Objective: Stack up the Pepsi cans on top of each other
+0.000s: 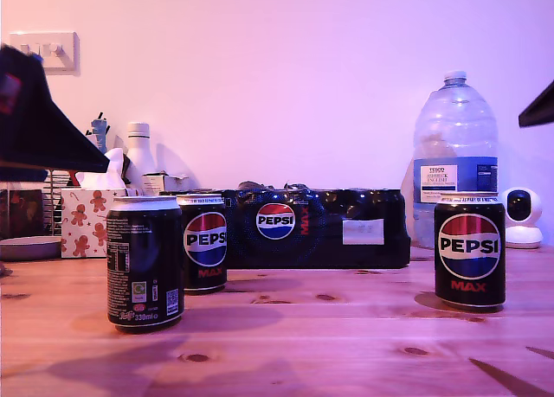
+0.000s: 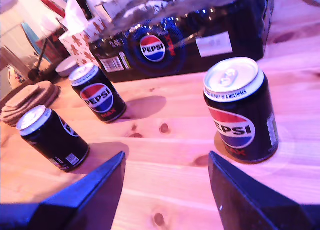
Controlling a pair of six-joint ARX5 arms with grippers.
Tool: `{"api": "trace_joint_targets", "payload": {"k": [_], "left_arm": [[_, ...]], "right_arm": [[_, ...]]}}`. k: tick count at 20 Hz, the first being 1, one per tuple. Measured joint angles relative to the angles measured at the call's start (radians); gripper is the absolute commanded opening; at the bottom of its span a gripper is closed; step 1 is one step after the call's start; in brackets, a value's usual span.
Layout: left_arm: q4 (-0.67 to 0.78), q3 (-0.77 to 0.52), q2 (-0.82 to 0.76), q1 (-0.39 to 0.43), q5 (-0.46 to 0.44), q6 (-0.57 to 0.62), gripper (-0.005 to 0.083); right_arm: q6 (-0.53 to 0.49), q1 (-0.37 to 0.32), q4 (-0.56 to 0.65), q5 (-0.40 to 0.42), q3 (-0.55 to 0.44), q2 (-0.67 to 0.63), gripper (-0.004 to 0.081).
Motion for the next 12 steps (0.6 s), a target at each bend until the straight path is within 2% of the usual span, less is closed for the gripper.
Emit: {"api": "trace_joint_targets", "payload": {"k": [2, 9, 12], "left_arm": [[0.031, 0.000, 0.045, 0.042, 0.042, 0.027, 0.0784], [0.091, 0.000, 0.078, 0.182, 0.067, 0.079, 0.0783], [0.177, 0.000, 0.150, 0.194, 0.070, 0.117, 0.0783]], "right_arm": [[0.000, 0.000, 0.001, 0.000, 0.000, 0.006, 0.0473], [0.000, 0.000, 0.007, 0.000, 0.000, 0.037, 0.0463], [0.000, 0.000, 0.014, 0.000, 0.000, 0.049, 0.0463]]}}
